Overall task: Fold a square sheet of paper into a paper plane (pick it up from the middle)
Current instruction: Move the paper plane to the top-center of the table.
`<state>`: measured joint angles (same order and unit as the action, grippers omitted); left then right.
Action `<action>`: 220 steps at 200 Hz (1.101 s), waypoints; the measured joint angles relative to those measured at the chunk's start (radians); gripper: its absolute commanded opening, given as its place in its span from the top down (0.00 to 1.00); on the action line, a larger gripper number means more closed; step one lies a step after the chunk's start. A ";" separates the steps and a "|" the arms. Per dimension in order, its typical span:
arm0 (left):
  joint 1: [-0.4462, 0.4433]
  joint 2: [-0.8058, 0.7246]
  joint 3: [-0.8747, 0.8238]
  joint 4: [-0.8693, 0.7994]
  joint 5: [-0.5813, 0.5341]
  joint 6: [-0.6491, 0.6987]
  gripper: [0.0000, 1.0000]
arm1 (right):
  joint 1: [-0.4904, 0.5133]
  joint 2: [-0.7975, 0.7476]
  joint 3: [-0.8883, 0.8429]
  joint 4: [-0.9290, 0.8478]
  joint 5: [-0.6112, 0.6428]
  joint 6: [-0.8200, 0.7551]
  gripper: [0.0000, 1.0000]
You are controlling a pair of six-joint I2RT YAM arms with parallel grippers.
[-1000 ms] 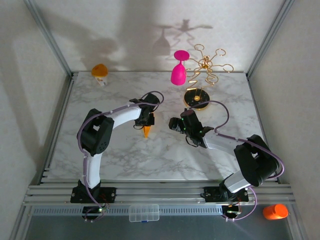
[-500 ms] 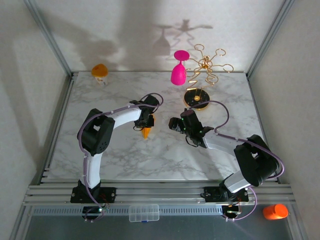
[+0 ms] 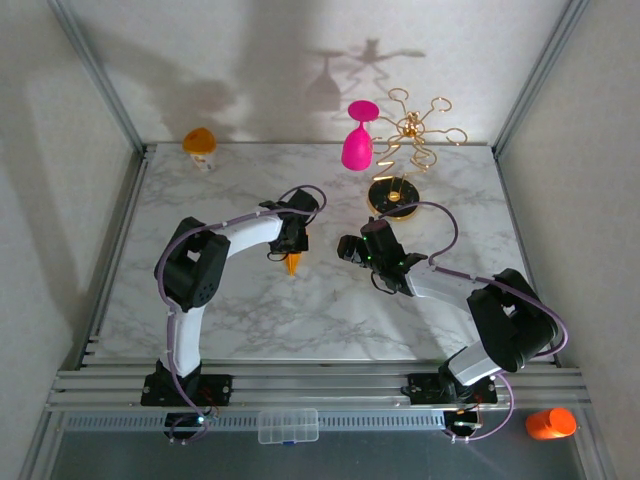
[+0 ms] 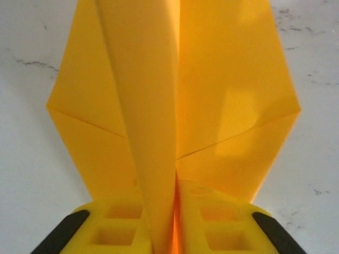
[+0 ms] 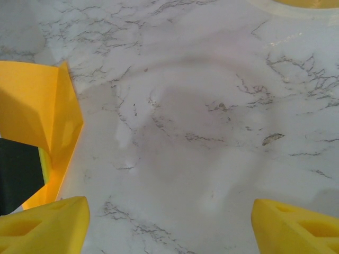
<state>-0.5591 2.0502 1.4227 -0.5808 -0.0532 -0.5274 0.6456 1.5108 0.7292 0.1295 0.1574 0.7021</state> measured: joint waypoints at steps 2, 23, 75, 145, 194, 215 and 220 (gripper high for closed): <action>0.000 0.000 0.000 0.000 0.000 0.000 0.87 | 0.000 0.000 0.000 0.000 0.000 0.000 0.20; 0.000 0.000 0.004 0.000 -0.006 -0.010 0.92 | 0.000 0.000 0.000 0.000 0.000 0.000 0.20; 0.001 -0.003 0.016 -0.002 -0.022 -0.019 0.96 | 0.000 0.000 0.000 0.000 0.000 0.000 0.20; 0.053 0.110 0.300 -0.016 -0.050 0.009 0.96 | 0.000 -0.058 -0.047 0.000 0.052 0.000 0.16; 0.077 0.296 0.543 -0.073 -0.075 0.052 0.93 | 0.000 -0.081 -0.075 -0.002 0.079 0.000 0.16; 0.081 0.348 0.608 -0.104 -0.075 0.068 0.89 | 0.000 -0.081 -0.075 -0.003 0.079 0.000 0.16; 0.081 0.359 0.624 -0.113 -0.075 0.074 0.88 | 0.000 -0.081 -0.075 -0.003 0.079 0.000 0.16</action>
<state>-0.4778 2.4092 2.0468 -0.6933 -0.1280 -0.4534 0.6456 1.4296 0.6540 0.1265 0.2359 0.7025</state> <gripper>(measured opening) 0.107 0.836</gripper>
